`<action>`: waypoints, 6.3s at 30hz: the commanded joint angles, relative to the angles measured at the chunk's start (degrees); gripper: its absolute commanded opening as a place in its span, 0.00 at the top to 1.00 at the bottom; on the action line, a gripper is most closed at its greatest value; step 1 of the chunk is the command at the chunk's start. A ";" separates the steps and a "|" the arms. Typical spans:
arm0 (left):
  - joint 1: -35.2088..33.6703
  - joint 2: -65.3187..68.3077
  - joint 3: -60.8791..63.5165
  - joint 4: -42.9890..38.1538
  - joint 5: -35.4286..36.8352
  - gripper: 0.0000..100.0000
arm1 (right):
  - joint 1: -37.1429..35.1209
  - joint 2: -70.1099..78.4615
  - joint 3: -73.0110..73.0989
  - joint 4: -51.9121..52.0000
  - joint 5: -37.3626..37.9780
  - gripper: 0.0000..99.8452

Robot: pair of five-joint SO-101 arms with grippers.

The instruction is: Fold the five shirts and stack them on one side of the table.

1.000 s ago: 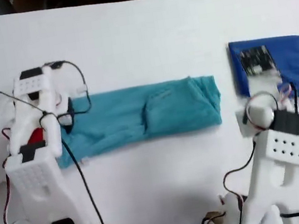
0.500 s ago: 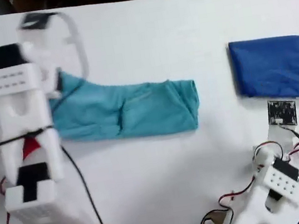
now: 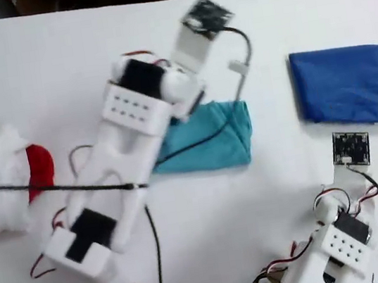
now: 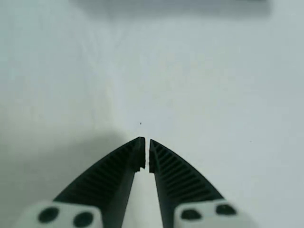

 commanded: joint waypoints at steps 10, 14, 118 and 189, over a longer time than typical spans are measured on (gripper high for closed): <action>4.84 17.76 -9.01 -5.01 3.96 0.97 | -0.48 -2.15 0.26 0.22 -0.35 0.98; 5.54 21.36 -12.18 -4.75 3.96 0.97 | -0.48 -2.15 0.26 0.22 -0.35 0.98; -52.84 -43.87 95.16 -36.66 -11.25 0.97 | -61.23 62.90 -58.81 30.64 -0.79 0.82; -52.84 -43.87 95.25 -36.57 -11.25 0.97 | -45.49 79.60 -84.84 21.49 -6.51 0.98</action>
